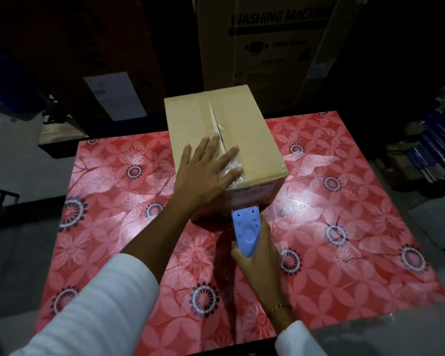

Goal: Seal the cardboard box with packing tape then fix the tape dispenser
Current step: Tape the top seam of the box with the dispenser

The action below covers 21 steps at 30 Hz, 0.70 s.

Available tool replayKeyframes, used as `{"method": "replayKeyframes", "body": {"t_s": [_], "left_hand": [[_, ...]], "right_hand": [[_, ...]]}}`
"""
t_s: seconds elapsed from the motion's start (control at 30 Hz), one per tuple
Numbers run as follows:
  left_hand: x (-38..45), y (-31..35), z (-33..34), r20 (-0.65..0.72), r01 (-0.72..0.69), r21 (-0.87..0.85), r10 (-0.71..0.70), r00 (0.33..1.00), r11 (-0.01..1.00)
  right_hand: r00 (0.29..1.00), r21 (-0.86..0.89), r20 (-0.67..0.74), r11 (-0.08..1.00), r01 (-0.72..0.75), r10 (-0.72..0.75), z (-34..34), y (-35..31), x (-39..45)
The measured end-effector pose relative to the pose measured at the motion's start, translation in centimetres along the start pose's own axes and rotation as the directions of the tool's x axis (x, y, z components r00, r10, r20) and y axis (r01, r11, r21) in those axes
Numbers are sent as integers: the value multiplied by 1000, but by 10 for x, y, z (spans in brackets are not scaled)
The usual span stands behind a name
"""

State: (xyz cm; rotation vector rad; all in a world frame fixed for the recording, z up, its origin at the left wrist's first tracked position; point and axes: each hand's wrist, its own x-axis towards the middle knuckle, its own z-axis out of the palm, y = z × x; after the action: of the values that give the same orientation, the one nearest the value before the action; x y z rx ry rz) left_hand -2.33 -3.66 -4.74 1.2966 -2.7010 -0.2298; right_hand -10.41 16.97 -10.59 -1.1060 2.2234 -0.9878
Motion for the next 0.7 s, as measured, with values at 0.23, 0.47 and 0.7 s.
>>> {"method": "replayKeyframes", "body": {"t_s": [0.23, 0.47, 0.7], "left_hand": [[0, -1, 2, -10, -5, 9, 5, 1000, 1000], [0, -1, 1, 8, -6, 23, 6, 1000, 1000], [0, 0, 0, 12, -3, 19, 3, 1000, 1000]], "right_hand": [[1000, -103, 26, 995, -3, 5, -14, -11, -8], [999, -125, 50, 992, -4, 10, -28, -13, -14], [997, -134, 72, 991, -24, 34, -27, -19, -16]]}}
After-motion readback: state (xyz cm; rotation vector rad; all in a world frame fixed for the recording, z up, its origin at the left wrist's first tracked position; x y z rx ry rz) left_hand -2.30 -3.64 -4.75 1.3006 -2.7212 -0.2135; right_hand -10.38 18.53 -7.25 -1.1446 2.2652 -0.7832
